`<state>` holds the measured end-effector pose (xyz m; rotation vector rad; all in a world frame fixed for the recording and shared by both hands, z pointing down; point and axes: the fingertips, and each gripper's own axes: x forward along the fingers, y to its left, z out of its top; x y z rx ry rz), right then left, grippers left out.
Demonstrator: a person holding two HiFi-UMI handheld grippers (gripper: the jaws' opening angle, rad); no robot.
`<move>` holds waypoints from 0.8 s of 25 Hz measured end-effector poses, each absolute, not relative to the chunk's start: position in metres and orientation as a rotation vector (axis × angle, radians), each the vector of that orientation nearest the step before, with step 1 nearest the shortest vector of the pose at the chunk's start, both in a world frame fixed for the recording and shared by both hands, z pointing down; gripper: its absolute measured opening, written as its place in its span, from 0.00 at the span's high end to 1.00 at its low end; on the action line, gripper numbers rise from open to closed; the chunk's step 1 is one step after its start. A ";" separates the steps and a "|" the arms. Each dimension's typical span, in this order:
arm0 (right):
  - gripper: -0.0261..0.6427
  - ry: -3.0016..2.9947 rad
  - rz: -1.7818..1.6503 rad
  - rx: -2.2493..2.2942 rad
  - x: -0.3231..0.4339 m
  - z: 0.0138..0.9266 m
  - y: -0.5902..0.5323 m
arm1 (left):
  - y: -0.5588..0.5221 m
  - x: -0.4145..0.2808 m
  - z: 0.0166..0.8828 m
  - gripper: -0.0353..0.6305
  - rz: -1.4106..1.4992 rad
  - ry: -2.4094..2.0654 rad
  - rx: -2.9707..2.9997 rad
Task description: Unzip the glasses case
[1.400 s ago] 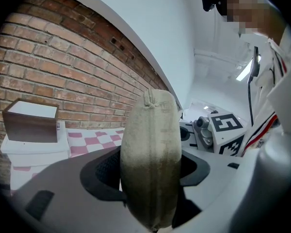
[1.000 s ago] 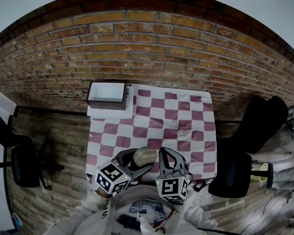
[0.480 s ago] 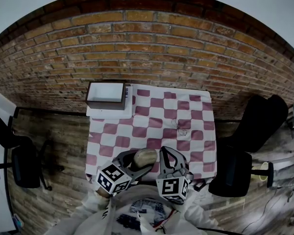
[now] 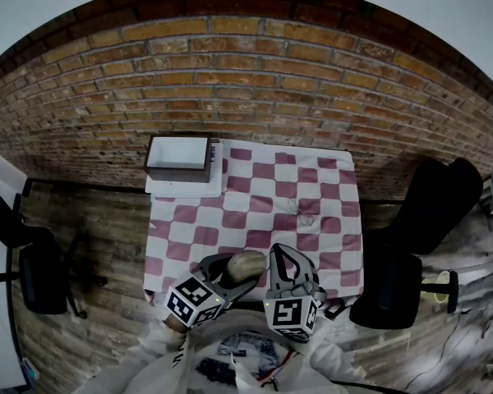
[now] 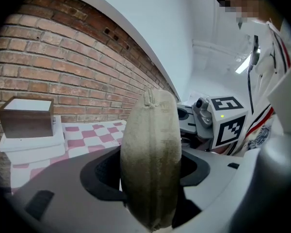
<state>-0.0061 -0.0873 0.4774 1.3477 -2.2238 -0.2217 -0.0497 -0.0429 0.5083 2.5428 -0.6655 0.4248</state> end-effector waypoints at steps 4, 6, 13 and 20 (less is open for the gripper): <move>0.94 -2.215 -0.226 1.342 -0.007 0.478 -0.086 | -0.039 -0.050 0.511 0.51 0.429 -0.655 2.536; 0.94 -2.211 -0.229 1.336 -0.008 0.480 -0.084 | -0.038 -0.051 0.511 0.51 0.426 -0.656 2.536; 0.94 -2.213 -0.265 1.363 -0.014 0.470 -0.079 | -0.032 -0.056 0.509 0.51 0.428 -0.653 2.554; 0.94 -2.209 -0.279 1.380 -0.017 0.463 -0.074 | -0.026 -0.058 0.508 0.51 0.431 -0.648 2.570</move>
